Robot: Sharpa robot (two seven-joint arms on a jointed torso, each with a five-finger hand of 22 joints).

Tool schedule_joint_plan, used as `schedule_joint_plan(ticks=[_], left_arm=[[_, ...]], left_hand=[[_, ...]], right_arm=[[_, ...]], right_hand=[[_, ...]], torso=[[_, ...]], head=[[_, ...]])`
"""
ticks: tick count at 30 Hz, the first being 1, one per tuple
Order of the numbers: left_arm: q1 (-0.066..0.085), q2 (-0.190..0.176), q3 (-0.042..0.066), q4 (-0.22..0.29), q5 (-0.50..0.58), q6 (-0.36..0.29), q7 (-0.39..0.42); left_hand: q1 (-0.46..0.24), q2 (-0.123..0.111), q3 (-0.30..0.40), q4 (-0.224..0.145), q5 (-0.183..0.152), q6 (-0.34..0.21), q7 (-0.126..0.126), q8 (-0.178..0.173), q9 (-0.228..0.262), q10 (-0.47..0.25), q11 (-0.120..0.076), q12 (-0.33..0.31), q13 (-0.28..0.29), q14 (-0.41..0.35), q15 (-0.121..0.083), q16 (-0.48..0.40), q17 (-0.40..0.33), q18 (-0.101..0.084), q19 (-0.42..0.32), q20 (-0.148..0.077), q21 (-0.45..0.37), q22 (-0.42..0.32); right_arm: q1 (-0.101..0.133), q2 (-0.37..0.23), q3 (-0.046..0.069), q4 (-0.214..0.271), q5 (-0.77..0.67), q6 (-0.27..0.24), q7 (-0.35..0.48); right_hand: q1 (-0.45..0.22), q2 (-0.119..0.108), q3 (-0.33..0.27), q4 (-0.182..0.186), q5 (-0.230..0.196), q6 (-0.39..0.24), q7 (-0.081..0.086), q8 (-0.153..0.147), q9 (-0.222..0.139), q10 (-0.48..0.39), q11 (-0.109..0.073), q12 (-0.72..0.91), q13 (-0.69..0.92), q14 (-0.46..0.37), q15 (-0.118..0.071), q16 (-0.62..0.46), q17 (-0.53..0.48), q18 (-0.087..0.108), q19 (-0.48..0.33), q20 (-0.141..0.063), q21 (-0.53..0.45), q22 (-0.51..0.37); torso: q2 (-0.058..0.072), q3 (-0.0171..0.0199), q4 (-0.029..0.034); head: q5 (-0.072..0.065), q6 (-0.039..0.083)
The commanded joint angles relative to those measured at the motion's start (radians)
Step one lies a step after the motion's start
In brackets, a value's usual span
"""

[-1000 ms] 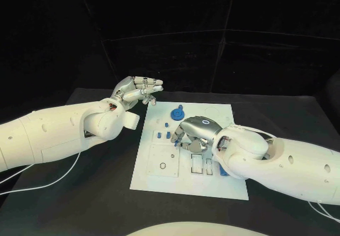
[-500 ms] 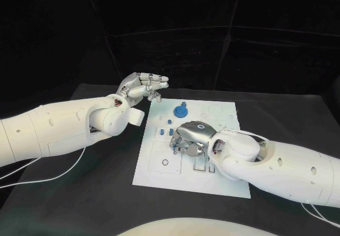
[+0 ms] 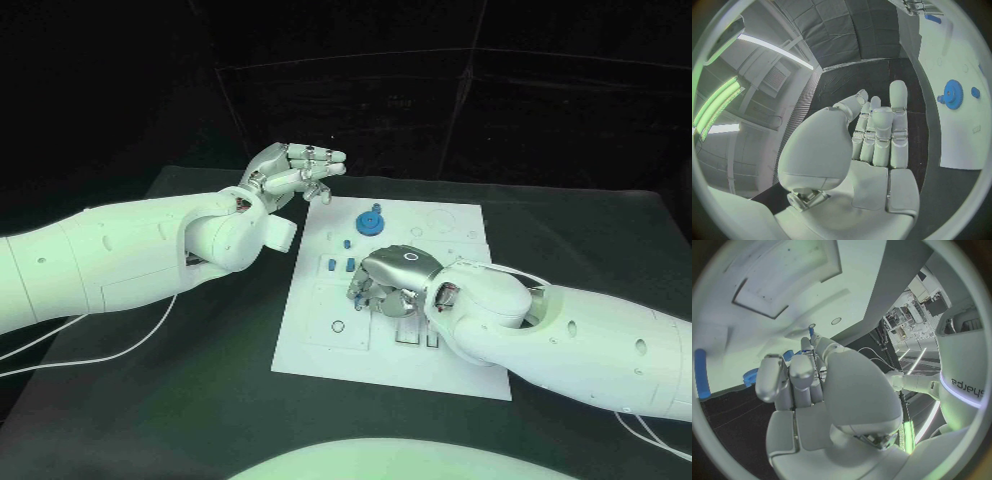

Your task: Assemble the parts on the task board

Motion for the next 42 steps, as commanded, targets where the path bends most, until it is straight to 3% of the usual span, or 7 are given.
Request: schedule_joint_plan(ticks=[1,14,27,42], left_arm=[[0.001,0.001,0.001,-0.001,0.005,0.006,0.002],[0.001,0.004,0.001,-0.007,0.005,0.009,-0.001],[0.001,0.006,0.001,-0.009,0.005,0.012,-0.003],[0.001,0.007,0.001,-0.008,0.005,0.017,-0.006]], left_hand=[[-0.009,0.003,-0.003,0.001,0.003,-0.006,0.002,0.003,-0.001,-0.007,0.003,0.003,0.001,-0.005,0.001,-0.006,-0.001,0.013,-0.005,0.001,-0.007,-0.001],[-0.009,0.003,-0.003,0.001,0.003,-0.006,0.002,0.003,-0.001,-0.007,0.003,0.003,0.001,-0.005,0.001,-0.006,-0.001,0.013,-0.005,0.001,-0.007,-0.001],[-0.009,0.004,-0.004,0.001,0.002,-0.007,0.002,0.004,-0.001,-0.008,0.004,0.005,0.002,-0.005,0.001,-0.006,-0.002,0.013,-0.005,0.001,-0.008,-0.002],[-0.009,0.004,-0.004,0.001,0.002,-0.007,0.002,0.004,-0.001,-0.008,0.004,0.005,0.002,-0.005,0.001,-0.006,-0.002,0.013,-0.005,0.001,-0.008,-0.002]], right_arm=[[0.000,-0.002,-0.001,0.003,-0.006,0.014,0.007],[-0.002,-0.010,-0.001,0.011,-0.007,0.011,0.005],[-0.003,-0.012,-0.001,0.017,-0.011,0.014,0.001],[-0.007,0.007,-0.001,-0.001,-0.063,0.068,-0.038]], right_hand=[[-0.013,-0.001,0.007,0.001,0.006,0.002,0.006,0.002,0.001,0.005,0.002,-0.004,0.002,-0.001,0.002,0.004,0.001,-0.018,0.006,0.002,0.004,0.001],[-0.014,-0.001,0.009,0.000,0.007,0.002,0.006,0.002,0.001,0.005,0.002,-0.004,0.002,-0.001,0.002,0.005,0.002,-0.018,0.007,0.002,0.005,0.002],[-0.015,-0.001,0.010,-0.001,0.007,0.002,0.006,0.002,0.001,0.005,0.002,-0.004,0.002,-0.001,0.002,0.005,0.002,-0.018,0.007,0.002,0.005,0.002],[-0.042,-0.011,0.014,-0.005,0.009,-0.001,0.007,0.001,0.001,0.002,0.004,-0.007,0.002,-0.002,0.004,0.006,0.000,-0.018,0.005,0.004,0.003,0.000]], torso=[[-0.001,0.0001,-0.0006],[0.000,0.0006,-0.0006],[0.000,0.0001,0.0002],[0.000,-0.0001,0.0004]], head=[[0.001,-0.001],[0.008,-0.003],[0.006,-0.003],[0.004,-0.008]])
